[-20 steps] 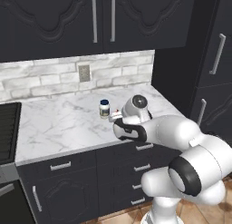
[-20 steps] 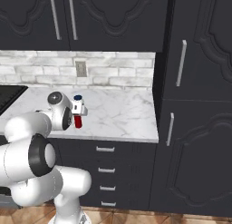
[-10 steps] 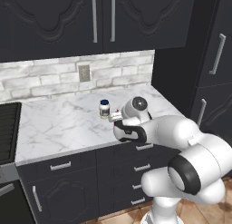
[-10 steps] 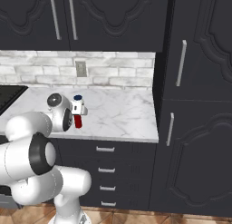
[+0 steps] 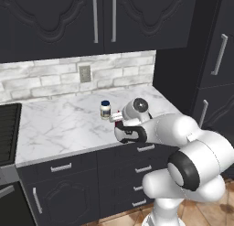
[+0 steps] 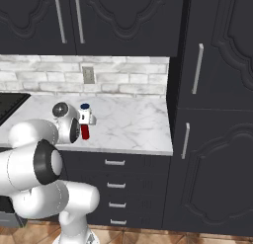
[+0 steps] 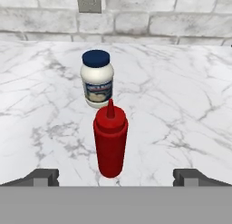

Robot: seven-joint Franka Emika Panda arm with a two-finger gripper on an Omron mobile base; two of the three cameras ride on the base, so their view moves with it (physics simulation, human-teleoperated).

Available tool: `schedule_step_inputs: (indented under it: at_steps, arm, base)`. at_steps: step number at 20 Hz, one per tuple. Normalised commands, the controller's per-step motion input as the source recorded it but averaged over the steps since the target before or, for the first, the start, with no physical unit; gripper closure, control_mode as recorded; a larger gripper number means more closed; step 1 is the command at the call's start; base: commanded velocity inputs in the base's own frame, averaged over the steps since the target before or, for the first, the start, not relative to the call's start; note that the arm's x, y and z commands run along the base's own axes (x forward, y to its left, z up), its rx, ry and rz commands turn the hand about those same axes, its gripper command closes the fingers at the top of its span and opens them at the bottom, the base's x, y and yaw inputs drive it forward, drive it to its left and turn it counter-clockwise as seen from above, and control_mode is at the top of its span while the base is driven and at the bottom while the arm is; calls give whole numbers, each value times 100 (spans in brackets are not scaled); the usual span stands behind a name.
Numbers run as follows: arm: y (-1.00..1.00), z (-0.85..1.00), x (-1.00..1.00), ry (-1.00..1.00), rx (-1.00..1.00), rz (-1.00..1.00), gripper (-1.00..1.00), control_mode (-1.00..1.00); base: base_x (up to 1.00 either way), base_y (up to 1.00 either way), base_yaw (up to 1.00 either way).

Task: Place the ketchup and mayonnaise from the counter to the top shelf of the fridge. If the existing items in the fridge are on the top shelf, move them to other shelves.

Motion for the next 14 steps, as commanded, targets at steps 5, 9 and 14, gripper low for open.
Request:
schedule_step_inputs:
  at_steps: [5, 9, 14]
  arm:
    - [0, 0, 10, -1, 0, 0, -100, -100]
    - [0, 0, 9, 0, 0, 0, -100, -100]
    - [0, 0, 14, 0, 0, 0, -100, -100]
  base:
    - [0, 0, 0]
    - [0, 0, 0]
    - [0, 0, 0]
